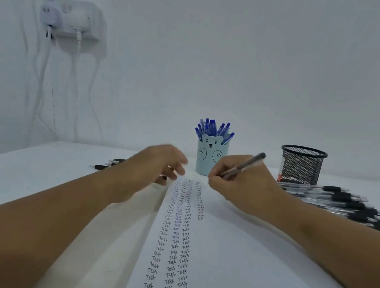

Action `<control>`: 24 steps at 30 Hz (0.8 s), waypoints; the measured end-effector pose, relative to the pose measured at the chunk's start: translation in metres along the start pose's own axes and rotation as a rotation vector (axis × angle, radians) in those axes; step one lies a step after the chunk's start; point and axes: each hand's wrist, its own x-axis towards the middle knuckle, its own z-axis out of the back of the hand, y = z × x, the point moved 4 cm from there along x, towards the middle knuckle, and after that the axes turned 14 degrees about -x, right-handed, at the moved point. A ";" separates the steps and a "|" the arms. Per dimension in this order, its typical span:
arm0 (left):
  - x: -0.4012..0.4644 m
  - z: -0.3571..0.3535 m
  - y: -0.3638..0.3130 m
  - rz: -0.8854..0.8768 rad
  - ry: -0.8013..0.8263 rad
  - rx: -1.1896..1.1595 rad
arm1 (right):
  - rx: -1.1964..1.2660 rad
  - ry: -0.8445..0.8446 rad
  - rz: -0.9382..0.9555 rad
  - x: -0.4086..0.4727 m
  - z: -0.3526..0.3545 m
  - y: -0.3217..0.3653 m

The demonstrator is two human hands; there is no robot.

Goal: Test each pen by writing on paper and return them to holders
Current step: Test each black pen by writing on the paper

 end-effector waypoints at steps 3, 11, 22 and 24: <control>-0.005 -0.005 0.009 -0.018 0.184 0.522 | 0.329 0.156 -0.134 -0.004 -0.011 0.005; -0.005 -0.005 0.007 -0.012 0.235 0.627 | 0.443 0.339 -0.128 -0.013 -0.028 0.017; -0.004 -0.004 0.008 -0.011 0.260 0.635 | 0.241 0.362 -0.064 -0.016 -0.030 0.018; -0.004 -0.004 0.008 -0.010 0.259 0.636 | 0.237 0.363 -0.061 -0.017 -0.029 0.020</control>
